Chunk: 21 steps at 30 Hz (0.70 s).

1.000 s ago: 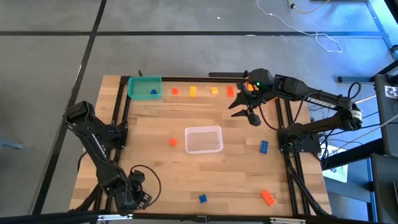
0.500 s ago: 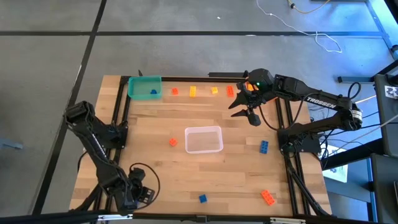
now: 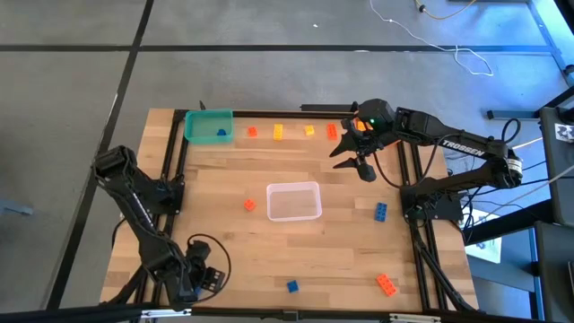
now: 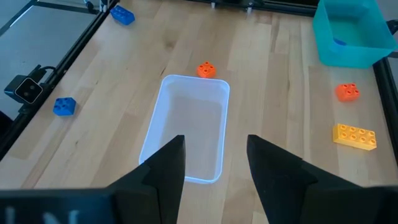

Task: Sort & place blocks by color
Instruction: Put the bottom left blue game piece into the blue bin

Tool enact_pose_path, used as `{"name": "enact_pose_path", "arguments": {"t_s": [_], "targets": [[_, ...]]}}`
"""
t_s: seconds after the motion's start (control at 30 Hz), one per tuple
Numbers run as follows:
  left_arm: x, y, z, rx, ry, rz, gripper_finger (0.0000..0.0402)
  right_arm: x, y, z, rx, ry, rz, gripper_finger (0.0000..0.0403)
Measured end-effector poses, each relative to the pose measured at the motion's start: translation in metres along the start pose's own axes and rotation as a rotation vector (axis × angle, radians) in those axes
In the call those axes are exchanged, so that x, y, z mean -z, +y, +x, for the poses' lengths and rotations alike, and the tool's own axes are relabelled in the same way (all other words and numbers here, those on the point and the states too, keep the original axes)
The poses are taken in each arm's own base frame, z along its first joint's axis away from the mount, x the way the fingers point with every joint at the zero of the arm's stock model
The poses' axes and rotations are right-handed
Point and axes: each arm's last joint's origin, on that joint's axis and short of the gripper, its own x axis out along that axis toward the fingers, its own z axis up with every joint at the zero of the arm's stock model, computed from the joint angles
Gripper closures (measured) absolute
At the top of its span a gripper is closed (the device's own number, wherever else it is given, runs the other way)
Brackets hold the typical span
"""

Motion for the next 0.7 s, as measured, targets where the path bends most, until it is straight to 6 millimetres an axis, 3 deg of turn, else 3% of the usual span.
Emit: {"name": "enact_pose_path", "arguments": {"t_s": [0.53, 0.7], "targets": [[0.009, 0.008, -0.003, -0.022, 0.033, -0.152, 0.0234, 0.000, 0.000, 0.000, 0.000, 0.000, 0.000, 0.0230], [0.010, 0.008, -0.003, -0.029, 0.043, -0.188, 0.0215, 0.000, 0.000, 0.000, 0.001, 0.000, 0.000, 0.0230]]}}
